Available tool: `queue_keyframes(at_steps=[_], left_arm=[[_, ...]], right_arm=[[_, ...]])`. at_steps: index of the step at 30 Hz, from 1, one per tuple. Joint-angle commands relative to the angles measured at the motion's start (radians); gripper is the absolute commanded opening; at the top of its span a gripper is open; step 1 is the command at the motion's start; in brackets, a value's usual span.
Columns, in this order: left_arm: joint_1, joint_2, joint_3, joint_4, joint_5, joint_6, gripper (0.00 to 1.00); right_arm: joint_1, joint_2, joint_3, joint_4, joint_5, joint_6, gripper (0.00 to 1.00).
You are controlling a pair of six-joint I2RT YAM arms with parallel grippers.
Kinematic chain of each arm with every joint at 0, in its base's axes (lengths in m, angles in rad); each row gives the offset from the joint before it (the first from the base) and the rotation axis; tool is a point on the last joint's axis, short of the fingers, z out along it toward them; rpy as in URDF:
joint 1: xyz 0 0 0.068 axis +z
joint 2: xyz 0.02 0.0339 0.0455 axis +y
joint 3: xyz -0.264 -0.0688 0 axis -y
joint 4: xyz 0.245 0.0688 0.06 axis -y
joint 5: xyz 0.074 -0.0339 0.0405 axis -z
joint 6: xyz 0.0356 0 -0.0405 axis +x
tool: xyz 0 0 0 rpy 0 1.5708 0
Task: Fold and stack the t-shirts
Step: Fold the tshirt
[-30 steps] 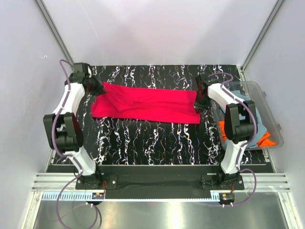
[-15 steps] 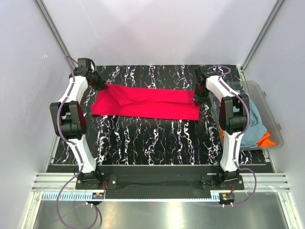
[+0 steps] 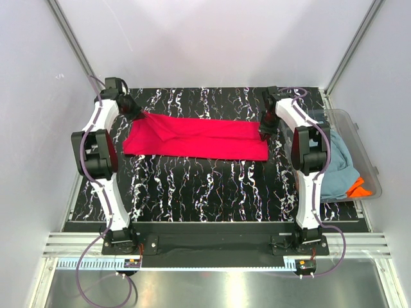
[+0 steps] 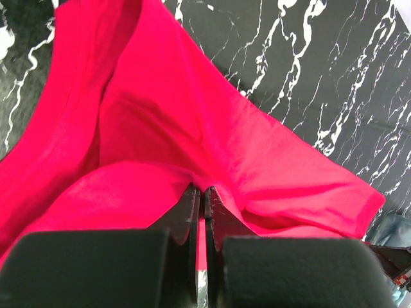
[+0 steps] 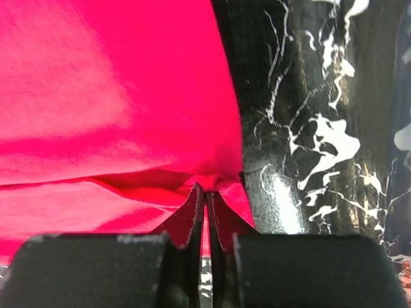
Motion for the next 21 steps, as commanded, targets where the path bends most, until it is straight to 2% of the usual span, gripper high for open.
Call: queue_keyframes(at_steps=[1,13,21], left_arm=[[0.005,0.033,0.077,0.042,0.045,-0.009,0.0],[-0.007,0.09,0.125,0.07,0.082,-0.022,0.0],[-0.01,0.097,0.11,0.082,0.057,-0.032,0.0]], right_arm=[[-0.008,0.026,0.076,-0.031,-0.022,-0.014,0.08],[-0.008,0.05,0.068,-0.039,-0.024,0.006,0.09],[-0.011,0.061,0.073,-0.039,-0.001,-0.01,0.13]])
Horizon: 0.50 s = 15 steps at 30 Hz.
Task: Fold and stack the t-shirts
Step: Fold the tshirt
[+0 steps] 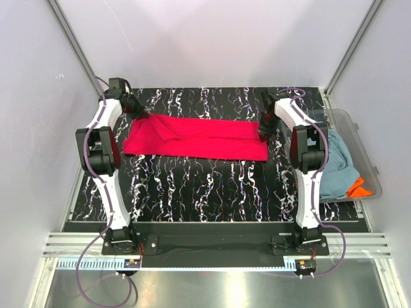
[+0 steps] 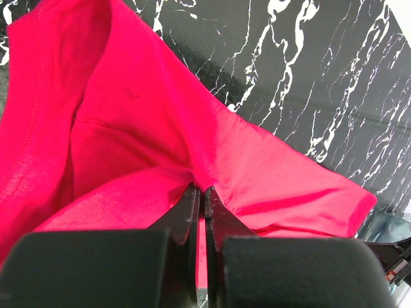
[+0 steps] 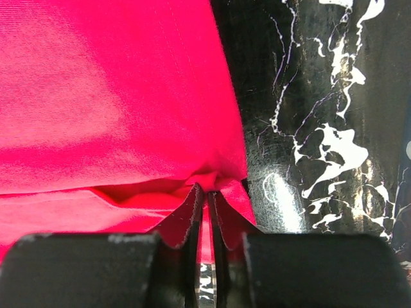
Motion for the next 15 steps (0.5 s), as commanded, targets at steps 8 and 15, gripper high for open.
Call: queue_keyframes(at_steps=[8,15], left_arm=[[0.015,-0.007,0.043,0.061,-0.026,-0.02,0.0],[0.041,-0.03,0.009,0.064,-0.061,-0.018,0.0]], right_arm=[[-0.006,0.041,0.07,-0.014,0.005,-0.003,0.16],[-0.006,0.048,0.088,-0.02,-0.004,0.006,0.15]])
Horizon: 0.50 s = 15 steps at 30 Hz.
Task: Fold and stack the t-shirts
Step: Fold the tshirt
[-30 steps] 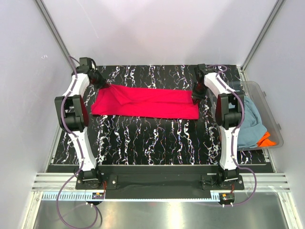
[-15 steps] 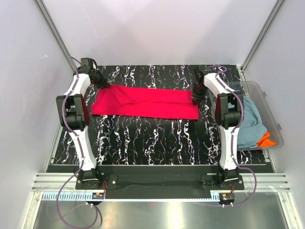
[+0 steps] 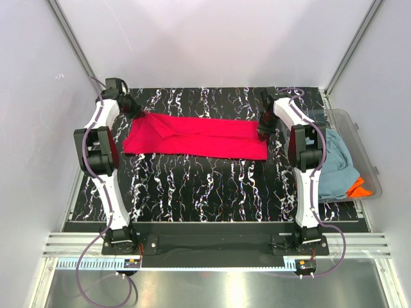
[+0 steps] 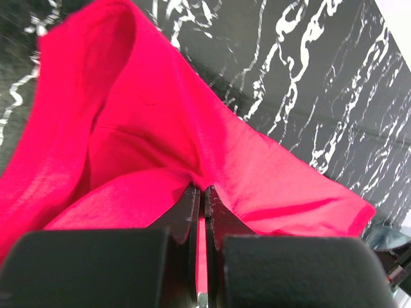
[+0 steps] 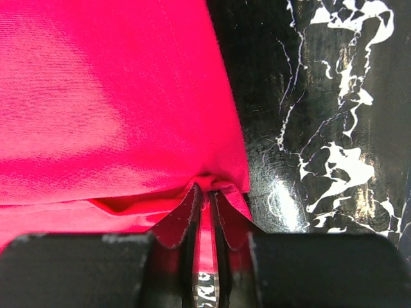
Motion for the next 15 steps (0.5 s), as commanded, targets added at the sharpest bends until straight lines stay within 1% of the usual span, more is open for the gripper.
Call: queue_keyframes(at_steps=[1,8,9,10,12,13,14,15], left_arm=[[0.024,-0.033,0.006,0.049,-0.038,-0.002,0.0],[0.036,-0.024,0.003,0.049,-0.017,-0.01,0.0],[0.036,-0.021,0.0,0.051,-0.012,-0.013,0.01],[0.036,-0.019,0.0,0.054,-0.009,-0.016,0.05],[0.036,-0.017,0.0,0.052,0.003,-0.011,0.1],[0.036,-0.022,0.0,0.052,0.005,0.012,0.14],[0.03,-0.034,-0.001,0.046,-0.008,0.029,0.21],[0.024,-0.072,-0.011,0.039,-0.065,0.05,0.24]], right_arm=[[-0.005,-0.001,0.035,-0.011,0.0,0.007,0.15],[-0.005,0.004,0.038,-0.013,0.008,0.007,0.21],[-0.005,0.007,0.045,-0.013,0.012,0.004,0.24],[-0.007,0.01,0.052,-0.016,0.017,0.001,0.27],[-0.011,0.014,0.078,-0.027,0.03,-0.009,0.32],[-0.014,0.018,0.098,-0.039,0.041,-0.027,0.39],[-0.016,0.024,0.127,-0.06,0.052,-0.039,0.4],[-0.017,0.027,0.192,-0.112,0.092,-0.053,0.42]])
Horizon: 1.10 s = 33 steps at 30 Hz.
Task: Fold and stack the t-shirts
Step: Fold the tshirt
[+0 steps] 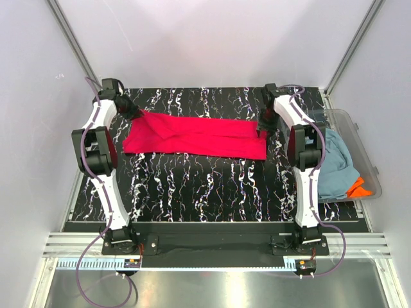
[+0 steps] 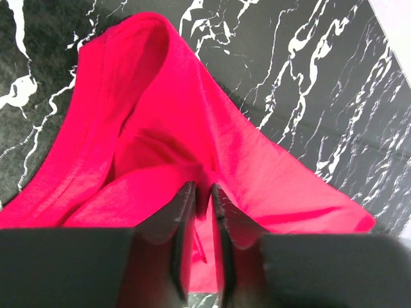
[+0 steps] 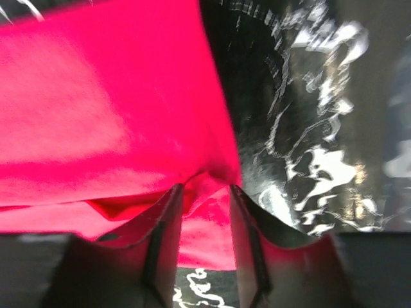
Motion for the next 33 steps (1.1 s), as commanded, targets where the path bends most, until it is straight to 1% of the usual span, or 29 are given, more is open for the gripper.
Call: queue_keyframes(at_steps=[1,2,3,4,5,6,8,9,10,11,12,13,14,16,18,19,22,26,29,33], left_arm=[[-0.013,-0.097,-0.012,0.004,-0.095,0.093,0.25],[-0.026,-0.12,-0.019,-0.01,-0.138,0.114,0.32],[-0.032,-0.141,-0.05,-0.019,-0.2,0.126,0.36],[-0.035,-0.194,-0.071,-0.03,-0.23,0.128,0.41],[-0.04,-0.221,-0.101,-0.033,-0.258,0.117,0.49],[-0.041,-0.248,-0.163,-0.033,-0.288,0.103,0.53],[-0.04,-0.317,-0.229,-0.032,-0.317,0.092,0.54],[-0.04,-0.333,-0.284,-0.032,-0.325,0.091,0.53],[-0.038,-0.345,-0.306,-0.03,-0.31,0.095,0.51],[-0.032,-0.354,-0.325,-0.029,-0.287,0.099,0.49],[-0.026,-0.351,-0.36,-0.026,-0.234,0.099,0.45],[-0.008,-0.345,-0.371,-0.022,-0.198,0.097,0.35],[0.003,-0.326,-0.38,-0.016,-0.124,0.094,0.28],[0.02,-0.302,-0.391,-0.01,-0.097,0.092,0.19],[0.031,-0.272,-0.38,-0.007,-0.097,0.115,0.17],[0.036,-0.264,-0.375,-0.007,-0.097,0.12,0.17],[0.046,-0.23,-0.38,-0.009,-0.098,0.123,0.16],[0.051,-0.177,-0.388,-0.038,-0.147,0.154,0.15],[0.059,-0.118,-0.345,-0.082,-0.193,0.191,0.14],[0.068,-0.094,-0.303,-0.099,-0.241,0.238,0.15]], right_arm=[[-0.015,0.004,0.156,-0.093,0.093,-0.072,0.45],[-0.015,-0.004,0.179,-0.109,0.102,-0.083,0.45],[-0.013,-0.036,0.195,-0.121,0.099,-0.088,0.45],[-0.013,-0.057,0.19,-0.121,0.082,-0.086,0.46],[-0.01,-0.079,0.179,-0.118,0.059,-0.082,0.47],[-0.004,-0.12,0.14,-0.106,0.01,-0.077,0.47],[0.025,-0.152,0.088,-0.086,-0.025,-0.063,0.47],[0.034,-0.177,0.022,-0.049,-0.077,-0.057,0.47],[0.056,-0.188,-0.017,-0.026,-0.105,-0.04,0.46],[0.06,-0.194,-0.055,-0.002,-0.139,-0.031,0.45],[0.065,-0.193,-0.108,0.027,-0.197,-0.016,0.43],[0.07,-0.191,-0.13,0.038,-0.212,0.006,0.41],[0.073,-0.194,-0.173,0.052,-0.223,0.012,0.36],[0.074,-0.203,-0.219,0.101,-0.219,0.013,0.29],[0.074,-0.203,-0.248,0.107,-0.203,0.0,0.21],[0.074,-0.203,-0.261,0.109,-0.194,-0.009,0.19],[0.073,-0.202,-0.318,0.126,-0.157,-0.025,0.18],[0.056,-0.186,-0.402,0.133,-0.067,-0.048,0.19],[0.051,-0.192,-0.446,0.135,-0.013,-0.083,0.2],[0.053,-0.238,-0.517,0.153,-0.013,-0.097,0.2]])
